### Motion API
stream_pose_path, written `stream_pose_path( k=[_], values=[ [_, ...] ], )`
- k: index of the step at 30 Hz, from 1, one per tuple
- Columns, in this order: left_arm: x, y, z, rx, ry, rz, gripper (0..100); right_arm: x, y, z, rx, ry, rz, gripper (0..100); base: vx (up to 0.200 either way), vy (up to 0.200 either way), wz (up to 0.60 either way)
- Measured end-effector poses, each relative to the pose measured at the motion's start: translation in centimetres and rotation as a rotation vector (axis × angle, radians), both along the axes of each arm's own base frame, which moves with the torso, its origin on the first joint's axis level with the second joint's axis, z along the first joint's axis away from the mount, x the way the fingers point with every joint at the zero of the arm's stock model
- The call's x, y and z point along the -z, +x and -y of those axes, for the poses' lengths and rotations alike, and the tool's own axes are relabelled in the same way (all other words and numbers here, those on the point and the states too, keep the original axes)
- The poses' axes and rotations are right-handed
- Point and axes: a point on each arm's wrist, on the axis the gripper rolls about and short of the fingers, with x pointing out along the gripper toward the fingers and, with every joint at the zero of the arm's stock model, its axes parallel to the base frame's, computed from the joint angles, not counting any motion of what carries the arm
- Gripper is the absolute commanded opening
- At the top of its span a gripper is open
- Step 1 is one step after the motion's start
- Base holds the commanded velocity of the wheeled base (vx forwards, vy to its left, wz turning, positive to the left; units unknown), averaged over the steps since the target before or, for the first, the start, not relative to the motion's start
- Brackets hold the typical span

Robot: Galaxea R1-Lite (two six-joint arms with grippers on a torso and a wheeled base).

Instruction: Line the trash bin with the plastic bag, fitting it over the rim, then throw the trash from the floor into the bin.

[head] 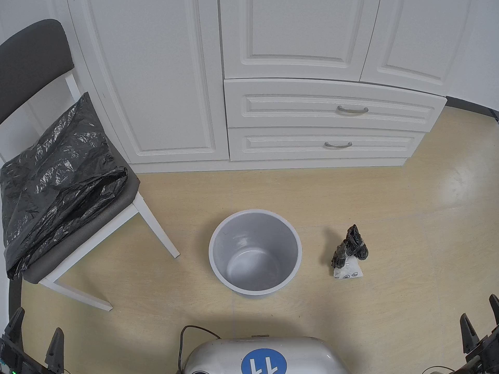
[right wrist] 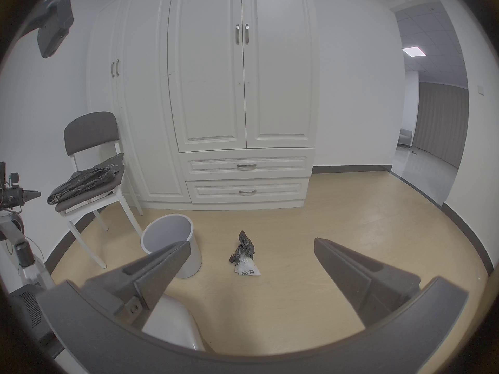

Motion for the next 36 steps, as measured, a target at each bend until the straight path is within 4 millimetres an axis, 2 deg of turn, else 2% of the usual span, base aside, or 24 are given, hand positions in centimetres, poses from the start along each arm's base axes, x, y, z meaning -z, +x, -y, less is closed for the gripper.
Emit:
stream_pose_path(
  k=[36],
  values=[
    [0.00, 0.00, -0.04, -0.018, -0.016, 0.000, 100, 0.01, 0.00, 0.00, 0.003, -0.023, -0.001, 100, 0.000, 0.000, 0.00]
  ],
)
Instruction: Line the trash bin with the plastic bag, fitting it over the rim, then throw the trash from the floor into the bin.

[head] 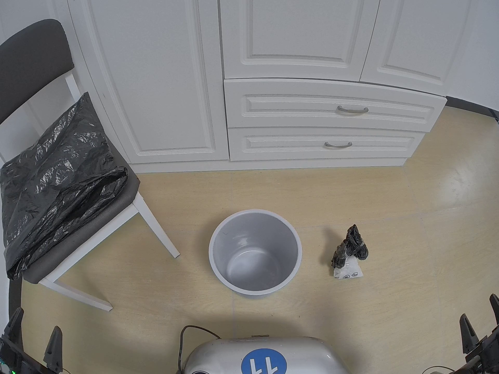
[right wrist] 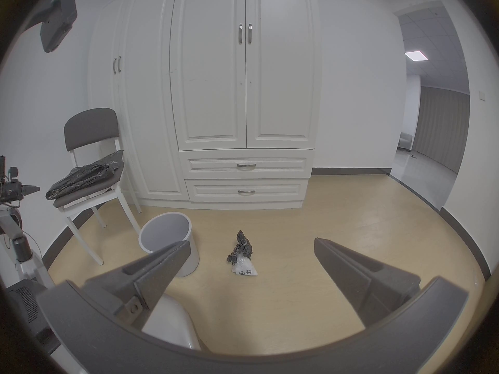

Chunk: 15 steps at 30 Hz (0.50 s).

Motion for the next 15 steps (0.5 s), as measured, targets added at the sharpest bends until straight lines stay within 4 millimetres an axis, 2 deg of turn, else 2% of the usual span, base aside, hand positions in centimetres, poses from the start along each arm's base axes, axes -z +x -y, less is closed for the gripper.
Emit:
stream_pose_path(
  k=[12, 15],
  values=[
    [-0.04, 0.00, 0.10, 0.040, 0.083, 0.005, 100, -0.02, 0.00, -0.04, -0.016, -0.045, 0.002, 100, 0.000, 0.000, 0.00],
    [-0.10, 0.00, 0.10, 0.035, 0.048, 0.010, 100, -0.08, 0.00, -0.05, -0.018, -0.021, 0.008, 100, 0.000, 0.000, 0.00]
  ],
)
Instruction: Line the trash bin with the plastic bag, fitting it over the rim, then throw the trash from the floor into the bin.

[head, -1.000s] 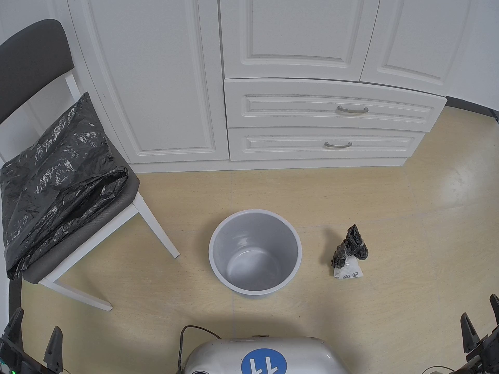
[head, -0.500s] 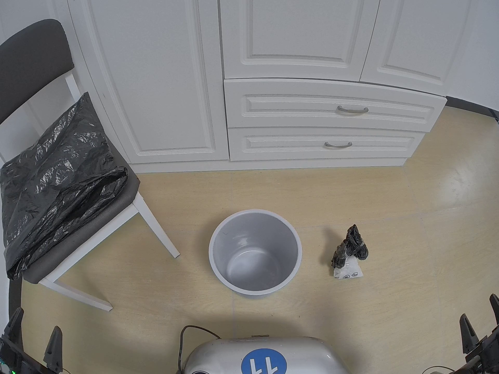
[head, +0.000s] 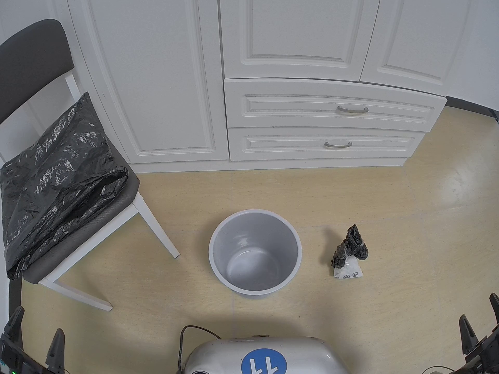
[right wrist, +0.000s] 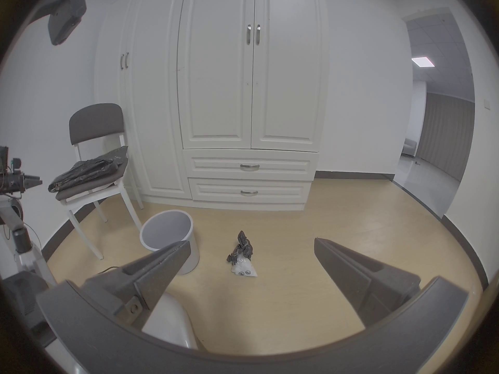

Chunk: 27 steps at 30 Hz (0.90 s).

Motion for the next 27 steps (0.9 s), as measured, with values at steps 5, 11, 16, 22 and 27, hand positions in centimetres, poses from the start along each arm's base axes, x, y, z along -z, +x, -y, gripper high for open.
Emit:
stream_pose_path(
  k=[5, 11, 16, 22, 27],
  values=[
    [-1.5, -0.2, 0.0, -0.004, -0.151, 0.102, 100, -0.9, -0.1, 0.0, -0.001, 0.130, 0.057, 100, 0.000, 0.000, 0.00],
    [-3.7, -1.0, -0.1, -0.013, -0.176, 0.163, 100, -3.4, -0.8, 0.0, -0.031, 0.136, 0.113, 100, 0.000, 0.000, 0.00],
    [-5.9, -0.9, -0.3, -0.134, -0.035, 0.122, 100, -6.0, -0.3, -0.1, -0.051, 0.108, 0.089, 100, 0.000, 0.000, 0.00],
    [-10.0, 1.1, -0.5, -0.256, 0.128, 0.009, 100, -9.9, 2.1, -0.1, -0.044, 0.094, 0.035, 100, 0.000, 0.000, 0.00],
    [-14.6, 4.7, -0.8, -0.334, 0.326, -0.084, 100, -12.8, 5.3, 0.0, -0.022, 0.087, 0.009, 100, 0.000, 0.000, 0.00]
  ],
)
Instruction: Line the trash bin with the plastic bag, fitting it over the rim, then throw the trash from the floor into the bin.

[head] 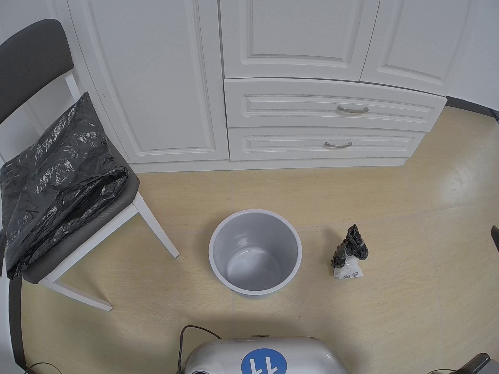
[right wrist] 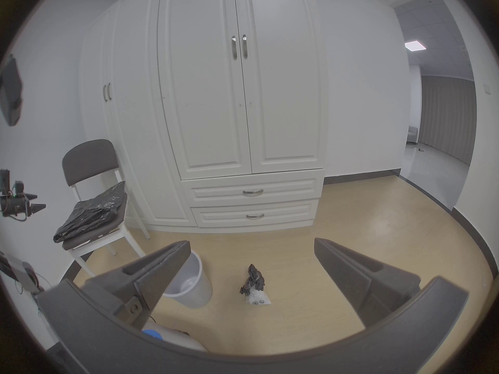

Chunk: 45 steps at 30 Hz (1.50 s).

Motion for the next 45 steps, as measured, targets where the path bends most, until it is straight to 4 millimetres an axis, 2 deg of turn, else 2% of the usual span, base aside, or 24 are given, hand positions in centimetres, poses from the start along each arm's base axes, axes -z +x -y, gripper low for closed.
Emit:
stream_pose_path(
  k=[6, 9, 12, 17, 21, 24, 29, 40, 45],
  values=[
    [-3.9, 5.6, -1.8, -0.065, 0.203, -0.129, 100, -1.6, 3.4, 0.0, 0.010, -0.002, -0.035, 100, 0.000, 0.000, 0.00],
    [-4.4, 7.7, -3.6, -0.046, 0.237, -0.199, 100, -1.7, 4.7, -0.1, 0.006, 0.010, -0.060, 100, 0.000, 0.000, 0.00],
    [-4.2, 8.7, -5.6, -0.034, 0.235, -0.265, 100, -1.7, 5.7, -0.2, -0.002, 0.024, -0.081, 100, 0.000, 0.000, 0.00],
    [-2.9, 8.5, -8.9, -0.028, 0.215, -0.363, 100, -1.5, 6.9, -0.4, -0.019, 0.042, -0.115, 100, 0.000, 0.000, 0.00],
    [-0.3, 7.7, -10.7, -0.036, 0.156, -0.446, 100, -1.3, 7.7, -0.7, -0.046, 0.053, -0.140, 100, 0.000, 0.000, 0.00],
    [1.9, 7.3, -11.1, -0.029, 0.102, -0.503, 100, -1.0, 8.0, -1.0, -0.063, 0.054, -0.161, 100, 0.000, 0.000, 0.00],
    [4.5, 7.0, -11.1, -0.012, 0.065, -0.559, 100, -0.5, 8.5, -1.2, -0.082, 0.053, -0.191, 100, 0.000, 0.000, 0.00],
    [6.3, 8.1, -13.1, -0.128, 0.175, -0.553, 100, 0.2, 9.2, -1.5, -0.097, 0.049, -0.233, 100, 0.000, 0.000, 0.00],
    [7.6, 8.3, -13.4, -0.130, 0.152, -0.580, 100, 0.3, 9.3, -1.6, -0.098, 0.049, -0.239, 100, 0.000, 0.000, 0.00]
  ],
)
